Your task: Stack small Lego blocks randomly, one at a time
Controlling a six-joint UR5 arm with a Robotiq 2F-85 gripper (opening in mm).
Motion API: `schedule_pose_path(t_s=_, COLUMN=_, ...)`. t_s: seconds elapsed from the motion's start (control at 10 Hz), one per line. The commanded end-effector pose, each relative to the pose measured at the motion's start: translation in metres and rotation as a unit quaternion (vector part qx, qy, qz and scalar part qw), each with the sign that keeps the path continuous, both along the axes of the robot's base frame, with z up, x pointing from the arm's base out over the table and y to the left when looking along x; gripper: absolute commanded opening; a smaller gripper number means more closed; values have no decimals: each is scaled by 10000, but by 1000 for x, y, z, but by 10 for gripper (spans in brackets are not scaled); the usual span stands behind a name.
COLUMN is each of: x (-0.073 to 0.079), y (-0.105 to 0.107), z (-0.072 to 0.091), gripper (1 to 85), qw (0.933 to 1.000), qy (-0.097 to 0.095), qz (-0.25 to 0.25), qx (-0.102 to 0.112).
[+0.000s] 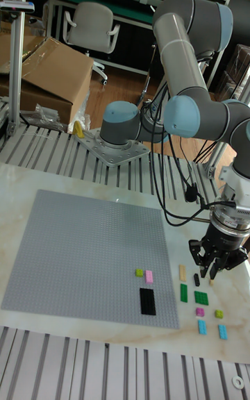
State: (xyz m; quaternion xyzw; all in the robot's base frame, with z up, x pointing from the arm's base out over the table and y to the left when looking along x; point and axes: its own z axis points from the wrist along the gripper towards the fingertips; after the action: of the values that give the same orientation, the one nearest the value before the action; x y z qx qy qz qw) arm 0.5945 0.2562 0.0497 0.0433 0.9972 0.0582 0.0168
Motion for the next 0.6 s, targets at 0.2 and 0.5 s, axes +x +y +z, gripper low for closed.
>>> schedule_pose_path(t_s=0.2, x=-5, y=27, z=-16, gripper=250, qw=9989, qy=-24, qz=-429, qx=201)
schedule_pose_path(t_s=0.5, x=-10, y=26, z=-21, gripper=247, qw=9991, qy=-26, qz=-428, qx=-29)
